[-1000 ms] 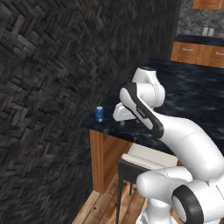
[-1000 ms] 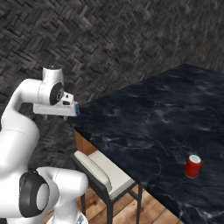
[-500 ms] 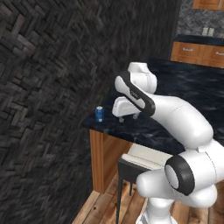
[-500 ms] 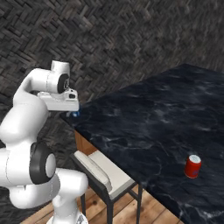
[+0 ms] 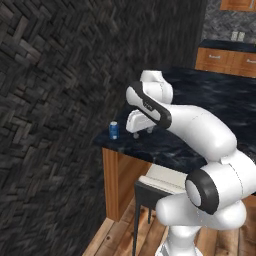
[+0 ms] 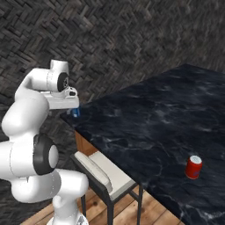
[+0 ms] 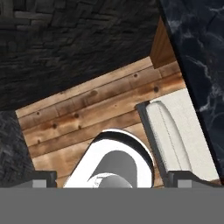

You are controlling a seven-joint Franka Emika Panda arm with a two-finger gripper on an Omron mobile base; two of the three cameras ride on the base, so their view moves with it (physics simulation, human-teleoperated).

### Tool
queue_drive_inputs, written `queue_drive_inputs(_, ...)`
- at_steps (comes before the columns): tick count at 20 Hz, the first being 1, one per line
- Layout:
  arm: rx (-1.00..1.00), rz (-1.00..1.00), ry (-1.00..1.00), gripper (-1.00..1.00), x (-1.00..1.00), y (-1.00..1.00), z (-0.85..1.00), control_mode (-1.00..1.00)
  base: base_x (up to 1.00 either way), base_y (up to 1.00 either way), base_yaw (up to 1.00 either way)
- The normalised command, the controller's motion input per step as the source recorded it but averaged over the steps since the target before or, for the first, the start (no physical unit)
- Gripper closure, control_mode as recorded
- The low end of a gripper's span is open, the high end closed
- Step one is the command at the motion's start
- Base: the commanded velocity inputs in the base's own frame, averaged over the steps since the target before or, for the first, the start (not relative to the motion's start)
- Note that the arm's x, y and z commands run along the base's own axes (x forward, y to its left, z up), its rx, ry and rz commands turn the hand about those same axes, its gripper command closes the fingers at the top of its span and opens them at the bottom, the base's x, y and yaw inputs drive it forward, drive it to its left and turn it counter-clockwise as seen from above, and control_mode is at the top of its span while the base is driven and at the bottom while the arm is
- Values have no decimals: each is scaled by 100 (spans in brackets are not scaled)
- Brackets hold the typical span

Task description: Four empty soda cans are scattered around the kitchen. Gather all the cans and cluster them next to the stove for recycling.

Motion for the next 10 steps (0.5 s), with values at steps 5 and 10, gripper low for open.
queue_drive_inputs(5,0,0,-19,-100,12,4,-19,-100,0,0,0)
queue_drive_inputs(10,1,0,-11,-100,28,15,-11,-100,0,0,0)
